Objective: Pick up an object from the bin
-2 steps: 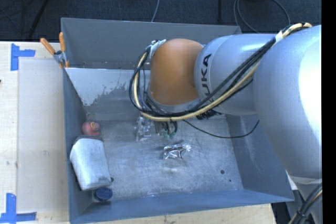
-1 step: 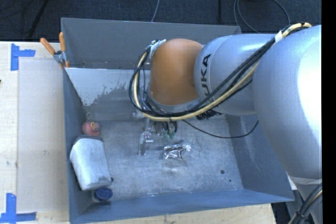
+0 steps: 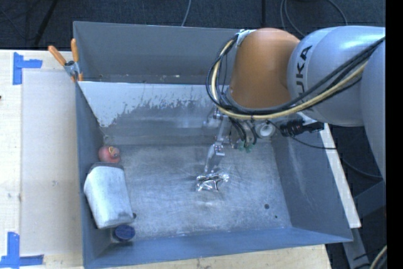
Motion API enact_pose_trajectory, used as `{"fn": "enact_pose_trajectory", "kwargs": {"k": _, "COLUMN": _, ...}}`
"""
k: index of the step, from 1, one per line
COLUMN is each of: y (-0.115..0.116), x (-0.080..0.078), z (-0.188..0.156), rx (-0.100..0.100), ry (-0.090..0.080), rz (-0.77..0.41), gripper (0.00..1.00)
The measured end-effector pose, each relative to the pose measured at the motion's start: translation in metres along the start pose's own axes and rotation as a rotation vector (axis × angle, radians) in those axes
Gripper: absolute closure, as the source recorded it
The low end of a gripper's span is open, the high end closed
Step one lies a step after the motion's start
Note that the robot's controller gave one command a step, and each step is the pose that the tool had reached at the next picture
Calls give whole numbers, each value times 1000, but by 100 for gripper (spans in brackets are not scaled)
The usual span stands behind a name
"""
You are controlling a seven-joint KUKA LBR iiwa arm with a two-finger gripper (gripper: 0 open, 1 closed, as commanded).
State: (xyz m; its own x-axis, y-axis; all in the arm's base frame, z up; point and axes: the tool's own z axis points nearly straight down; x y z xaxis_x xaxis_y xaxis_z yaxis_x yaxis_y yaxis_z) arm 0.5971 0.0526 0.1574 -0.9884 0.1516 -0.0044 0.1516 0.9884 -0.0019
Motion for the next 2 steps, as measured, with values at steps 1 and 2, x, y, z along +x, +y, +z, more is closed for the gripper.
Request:
{"fn": "enact_pose_trajectory", "kwargs": {"k": 1, "y": -46, "x": 20, "z": 77, "rx": -1, "ry": 9, "rz": 165, "gripper": 0}}
{"fn": "enact_pose_trajectory", "kwargs": {"k": 2, "y": -46, "x": 19, "z": 75, "rx": -2, "ry": 7, "rz": 166, "gripper": 100}}
